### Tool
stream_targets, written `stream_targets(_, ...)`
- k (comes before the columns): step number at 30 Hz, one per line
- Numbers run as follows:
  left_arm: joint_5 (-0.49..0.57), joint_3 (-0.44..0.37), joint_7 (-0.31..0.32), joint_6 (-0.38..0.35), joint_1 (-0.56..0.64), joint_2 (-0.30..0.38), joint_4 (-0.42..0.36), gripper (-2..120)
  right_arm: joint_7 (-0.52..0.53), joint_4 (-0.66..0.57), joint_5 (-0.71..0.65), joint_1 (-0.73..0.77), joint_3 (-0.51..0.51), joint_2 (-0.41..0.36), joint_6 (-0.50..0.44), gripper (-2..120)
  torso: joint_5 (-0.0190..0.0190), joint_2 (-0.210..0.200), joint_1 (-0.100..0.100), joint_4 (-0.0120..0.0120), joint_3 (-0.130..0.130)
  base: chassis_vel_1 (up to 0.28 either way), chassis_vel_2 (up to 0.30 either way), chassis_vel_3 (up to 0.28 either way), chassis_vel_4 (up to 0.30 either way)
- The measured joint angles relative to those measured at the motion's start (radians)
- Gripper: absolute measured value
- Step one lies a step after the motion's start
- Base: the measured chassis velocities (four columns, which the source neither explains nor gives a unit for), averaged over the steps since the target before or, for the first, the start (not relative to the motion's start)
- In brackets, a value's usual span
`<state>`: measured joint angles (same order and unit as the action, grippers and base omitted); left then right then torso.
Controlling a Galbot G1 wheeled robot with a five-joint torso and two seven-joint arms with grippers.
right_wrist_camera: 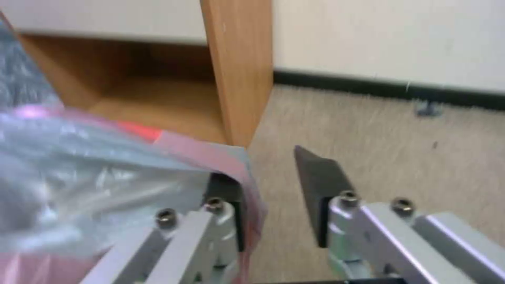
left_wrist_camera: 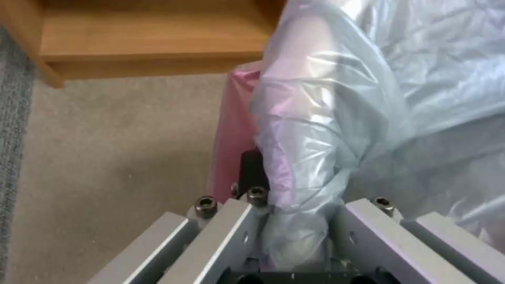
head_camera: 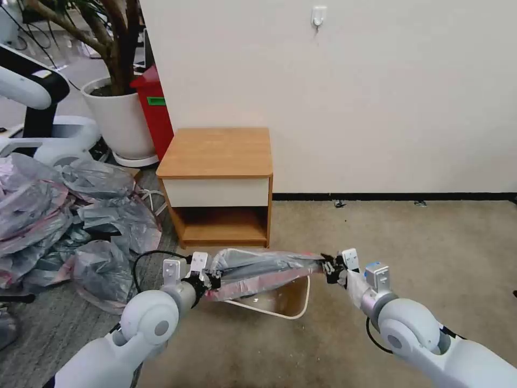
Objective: Pick up the garbage bag from the table and place it over the trash can.
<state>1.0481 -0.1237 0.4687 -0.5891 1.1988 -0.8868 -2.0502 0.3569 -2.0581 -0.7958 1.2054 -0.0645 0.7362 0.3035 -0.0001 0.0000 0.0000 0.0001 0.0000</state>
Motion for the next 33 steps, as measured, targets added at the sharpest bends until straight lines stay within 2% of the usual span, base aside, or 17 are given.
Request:
stream_targets(2, -0.003, 0.009, 0.002, 0.002, -0.008, -0.009, 0.013, 1, 0.006, -0.037, -0.006, 0.006, -0.014, -0.007, 0.0, 35, 0.0, 0.0, 0.0, -0.0001, 0.0, 0.0, 0.0, 0.0, 0.0)
stream_targets(3, -0.006, 0.019, 0.005, 0.004, -0.016, -0.019, 0.025, 1, 0.008, -0.07, -0.016, 0.015, -0.024, -0.012, 0.0, 43, 0.0, 0.0, 0.0, 0.0, 0.0, 0.0, 0.0, 0.0, 0.0)
stream_targets(4, -0.006, 0.019, 0.005, 0.004, -0.016, -0.019, 0.025, 1, 0.008, -0.07, -0.016, 0.015, -0.024, -0.012, 0.0, 43, 0.0, 0.0, 0.0, 0.0, 0.0, 0.0, 0.0, 0.0, 0.0)
stream_targets(7, -0.009, 0.042, 0.019, 0.006, -0.034, -0.036, 0.043, 1, 0.01, -0.122, -0.039, 0.03, -0.033, -0.015, 0.001, 57, 0.0, 0.0, 0.0, -0.0002, 0.0, 0.0, 0.0, 0.0, 0.0)
stream_targets(8, -0.009, 0.042, 0.019, 0.006, -0.034, -0.036, 0.043, 1, 0.01, -0.122, -0.039, 0.03, -0.033, -0.015, 0.001, 57, 0.0, 0.0, 0.0, -0.0002, 0.0, 0.0, 0.0, 0.0, 0.0)
stream_targets(10, -0.009, 0.047, 0.027, 0.008, -0.046, -0.049, 0.049, 1, 0.018, -0.153, -0.054, 0.043, -0.054, -0.008, 0.003, 68, 0.0001, 0.0, 0.0, 0.0, 0.0, 0.0, 0.0, 0.0, 0.0)
stream_targets(13, -0.009, 0.044, 0.031, 0.012, -0.053, -0.057, 0.054, 1, 0.038, -0.185, -0.078, 0.067, -0.081, -0.001, 0.014, 75, 0.0, 0.0, 0.0, -0.0001, 0.0, 0.0, 0.0, 0.0, 0.0)
stream_targets(15, -0.009, 0.036, 0.033, 0.015, -0.059, -0.067, 0.058, 1, 0.107, -0.229, -0.141, 0.087, -0.093, 0.019, 0.048, 86, -0.0001, 0.0, 0.0, -0.0003, 0.0, 0.0, 0.0, 0.0, 0.0)
stream_targets(16, -0.009, 0.036, 0.033, 0.015, -0.059, -0.067, 0.058, 1, 0.107, -0.229, -0.141, 0.087, -0.093, 0.019, 0.048, 86, -0.0001, 0.0, 0.0, -0.0003, 0.0, 0.0, 0.0, 0.0, 0.0)
stream_targets(19, -0.009, 0.023, 0.033, 0.018, -0.063, -0.075, 0.059, 1, 0.262, -0.289, -0.32, 0.095, -0.09, 0.084, 0.119, 97, 0.0, 0.0, 0.0, -0.0001, 0.0, 0.0, 0.0, 0.0, 0.0)
stream_targets(20, -0.009, 0.023, 0.033, 0.018, -0.063, -0.075, 0.059, 1, 0.262, -0.289, -0.32, 0.095, -0.09, 0.084, 0.119, 97, 0.0, 0.0, 0.0, -0.0001, 0.0, 0.0, 0.0, 0.0, 0.0)
stream_targets(21, -0.01, 0.018, 0.033, 0.019, -0.063, -0.077, 0.059, 1, 0.316, -0.307, -0.386, 0.104, -0.086, 0.116, 0.136, 101, 0.0, 0.0, 0.0, 0.0, 0.0, 0.0, 0.0, 0.0, 0.0)
stream_targets(24, -0.012, 0.011, 0.033, 0.021, -0.064, -0.08, 0.059, 1, 0.383, -0.322, -0.458, 0.121, -0.06, 0.188, 0.145, 109, 0.0001, 0.0, 0.0, -0.0003, 0.0, 0.0, 0.0, 0.0, 0.0)
stream_targets(28, -0.022, 0.014, 0.033, 0.022, -0.063, -0.084, 0.056, 1, 0.448, -0.32, -0.553, 0.097, -0.041, 0.245, 0.156, 113, 0.0, 0.0, 0.0, 0.0, 0.0, 0.0, 0.0, 0.0, 0.0)
stream_targets(33, -0.03, 0.02, 0.032, 0.023, -0.06, -0.093, 0.048, 1, 0.475, -0.28, -0.618, 0.075, -0.032, 0.302, 0.156, 114, 0.0, 0.0, 0.0, 0.0, 0.0, 0.0, 0.0, 0.0, 0.0)
